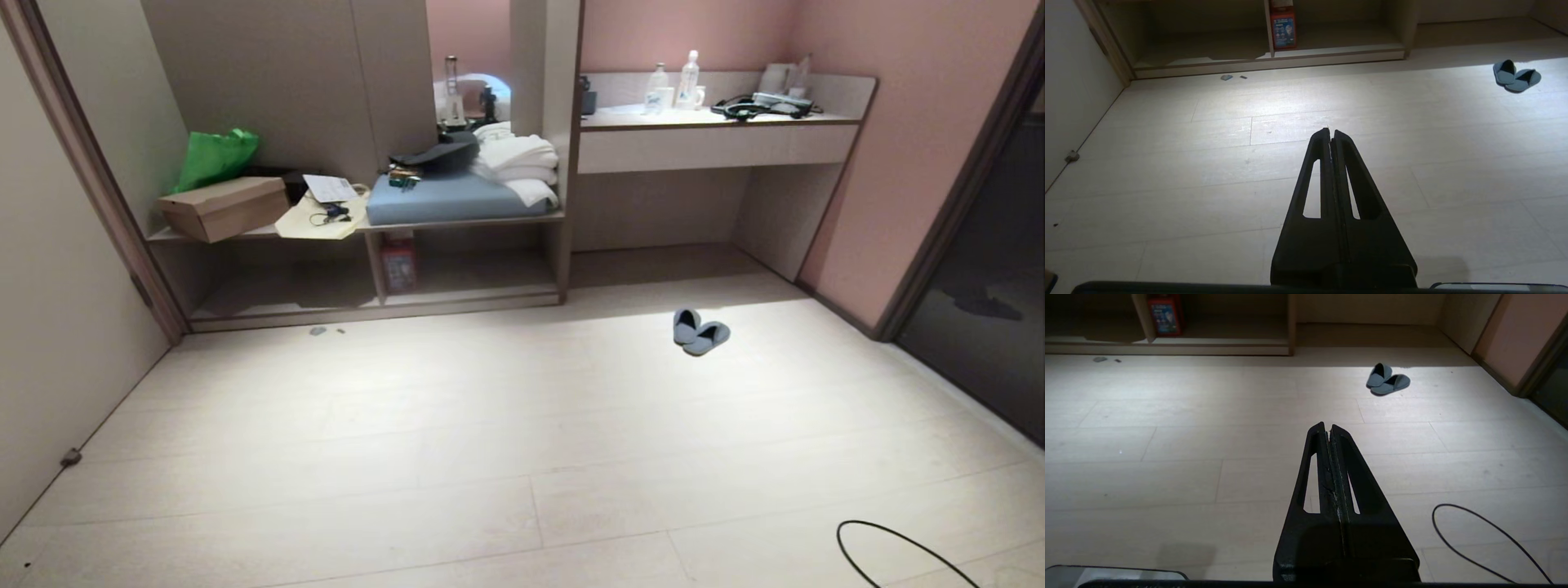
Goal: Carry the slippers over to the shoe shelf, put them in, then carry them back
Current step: Pick up the slippers on the floor
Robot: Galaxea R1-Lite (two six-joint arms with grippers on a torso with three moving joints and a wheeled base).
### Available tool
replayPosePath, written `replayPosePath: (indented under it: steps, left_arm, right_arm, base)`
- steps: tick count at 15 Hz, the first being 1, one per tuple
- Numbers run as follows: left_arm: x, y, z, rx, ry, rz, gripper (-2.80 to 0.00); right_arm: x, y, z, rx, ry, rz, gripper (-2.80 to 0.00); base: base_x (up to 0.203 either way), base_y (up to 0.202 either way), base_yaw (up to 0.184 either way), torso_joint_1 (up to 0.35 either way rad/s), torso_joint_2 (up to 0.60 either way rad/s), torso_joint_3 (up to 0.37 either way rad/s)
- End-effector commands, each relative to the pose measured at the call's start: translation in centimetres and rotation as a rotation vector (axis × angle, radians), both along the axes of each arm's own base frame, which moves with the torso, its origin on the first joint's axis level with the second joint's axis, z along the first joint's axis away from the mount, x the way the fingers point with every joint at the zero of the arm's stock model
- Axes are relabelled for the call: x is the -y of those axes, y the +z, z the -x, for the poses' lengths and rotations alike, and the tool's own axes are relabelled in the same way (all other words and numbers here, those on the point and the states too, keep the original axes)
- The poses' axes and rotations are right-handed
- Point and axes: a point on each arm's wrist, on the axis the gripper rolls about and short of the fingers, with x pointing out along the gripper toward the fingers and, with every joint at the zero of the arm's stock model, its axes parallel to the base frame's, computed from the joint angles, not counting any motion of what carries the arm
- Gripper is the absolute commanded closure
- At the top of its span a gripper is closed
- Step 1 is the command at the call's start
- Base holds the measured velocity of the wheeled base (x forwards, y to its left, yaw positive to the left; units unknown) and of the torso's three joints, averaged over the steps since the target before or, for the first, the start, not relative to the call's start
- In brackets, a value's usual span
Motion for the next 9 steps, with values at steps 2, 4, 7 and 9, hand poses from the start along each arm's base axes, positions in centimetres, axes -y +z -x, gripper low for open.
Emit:
replayPosePath:
  steps: [2,4,7,9]
  left_arm:
    - [0.00,0.03,0.01,0.001,0.000,0.000,0.00]
    - [0.00,0.03,0.00,0.000,0.000,0.001,0.00]
    - [0.00,0.04,0.00,0.000,0.000,0.001,0.00]
    - [0.00,0.04,0.00,0.000,0.000,0.000,0.00]
  right_arm:
    - [0.00,-0.01,-0.01,-0.002,0.000,0.000,0.00]
    - [0.00,0.00,-0.01,-0.001,0.000,0.000,0.00]
    - [0.00,0.00,-0.01,-0.001,0.000,0.000,0.00]
    - [0.00,-0.01,-0.01,-0.002,0.000,0.000,0.00]
  base:
    - [0.194,0.000,-0.002,0.004,0.00,0.003]
    - [0.196,0.000,0.001,0.000,0.00,0.004]
    - [0.195,0.000,0.000,0.003,0.00,0.004]
    - [0.197,0.000,-0.001,0.003,0.00,0.001]
